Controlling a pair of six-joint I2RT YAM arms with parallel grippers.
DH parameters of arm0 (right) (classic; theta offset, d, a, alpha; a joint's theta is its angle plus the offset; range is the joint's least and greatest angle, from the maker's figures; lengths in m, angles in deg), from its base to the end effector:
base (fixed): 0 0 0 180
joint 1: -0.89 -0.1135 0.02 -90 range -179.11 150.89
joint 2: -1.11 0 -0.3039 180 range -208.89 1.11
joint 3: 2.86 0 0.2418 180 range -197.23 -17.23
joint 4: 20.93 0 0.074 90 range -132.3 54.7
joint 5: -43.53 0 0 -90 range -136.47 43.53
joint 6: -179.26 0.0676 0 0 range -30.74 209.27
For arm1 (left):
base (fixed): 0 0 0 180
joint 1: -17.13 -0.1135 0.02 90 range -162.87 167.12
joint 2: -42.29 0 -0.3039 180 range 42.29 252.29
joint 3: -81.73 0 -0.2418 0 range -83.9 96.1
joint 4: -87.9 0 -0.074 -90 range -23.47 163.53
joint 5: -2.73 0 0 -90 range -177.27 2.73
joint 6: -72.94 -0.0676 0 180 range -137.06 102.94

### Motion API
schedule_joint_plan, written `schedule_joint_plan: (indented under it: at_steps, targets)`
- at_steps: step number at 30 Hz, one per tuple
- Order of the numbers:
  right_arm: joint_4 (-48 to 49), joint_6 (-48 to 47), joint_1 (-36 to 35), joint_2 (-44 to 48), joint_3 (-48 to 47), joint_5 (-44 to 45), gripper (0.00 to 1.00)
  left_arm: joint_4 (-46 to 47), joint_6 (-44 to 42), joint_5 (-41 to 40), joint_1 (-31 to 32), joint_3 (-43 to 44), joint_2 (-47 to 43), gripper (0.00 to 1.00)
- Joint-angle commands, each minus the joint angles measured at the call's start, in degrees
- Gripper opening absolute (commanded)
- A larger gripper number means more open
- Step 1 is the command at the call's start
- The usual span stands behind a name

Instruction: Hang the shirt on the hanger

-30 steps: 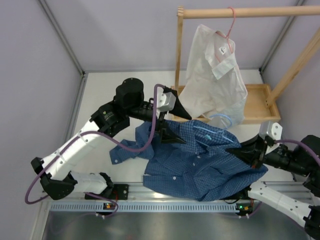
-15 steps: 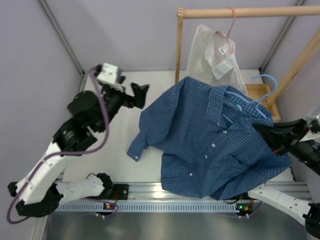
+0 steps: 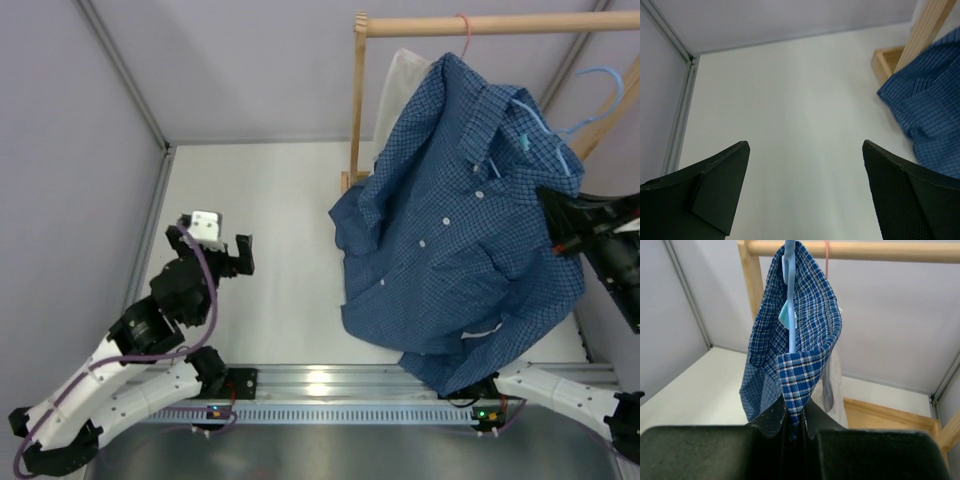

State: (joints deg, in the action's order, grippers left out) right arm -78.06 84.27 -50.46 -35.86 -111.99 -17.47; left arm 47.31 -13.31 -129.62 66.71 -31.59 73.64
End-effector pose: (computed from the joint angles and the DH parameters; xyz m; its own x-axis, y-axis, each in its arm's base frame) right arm 0.0130 -0.0362 0.5610 0.1953 0.1224 -0.9731 -0.3751 0.9261 0.0412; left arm 0.0873 -0.0323 0.4001 -0.0677 0.0049 -0.9977 0.1235 0.9923 -0.0035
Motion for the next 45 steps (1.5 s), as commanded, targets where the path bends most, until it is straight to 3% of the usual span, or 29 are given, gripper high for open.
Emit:
schedule_joint_plan:
  at_steps: [1,6,10,17,25,32,34,38,41,45]
  targets:
    - [10.5,-0.2,-0.7,-5.0,4.5,0.6,0.0,-1.8,1.1,0.9,-0.4,-3.8,-0.9,0.98]
    - [22.3,3.8,-0.6,-8.5,14.5,6.3,0.0,-2.3,0.7,1.5,-1.2,-3.4,-0.5,0.98]
    - [32.8,2.6,-0.4,-15.0,16.4,12.8,0.0,-2.3,0.6,1.5,-2.8,-4.4,-0.5,0.98]
    - [36.9,0.3,11.1,-18.5,17.2,17.9,0.0,-2.7,0.4,0.2,-3.2,-4.9,-1.2,0.98]
    - [28.8,0.7,28.7,-18.3,15.4,1.8,0.0,-2.9,0.5,0.0,-3.2,-5.2,-1.7,0.98]
    - [26.7,4.6,40.4,-18.2,14.5,-4.7,0.0,-2.9,0.4,-0.8,-3.2,-5.6,-2.7,0.98]
    - [25.3,7.0,41.0,-18.9,13.0,-8.7,0.0,-2.9,0.3,-1.2,-3.2,-5.5,-2.6,0.98]
    - [24.7,9.0,40.9,-20.8,10.1,-24.6,0.0,-2.9,0.3,-0.8,-3.5,-5.3,-2.0,0.98]
    - [26.4,10.3,41.0,-21.4,10.1,-28.6,0.0,-2.9,0.6,0.1,-5.1,-5.2,-1.7,0.98]
    - [26.2,11.1,40.5,-25.1,7.3,-31.5,0.0,-1.9,1.4,3.9,-11.8,-5.0,-1.1,0.98]
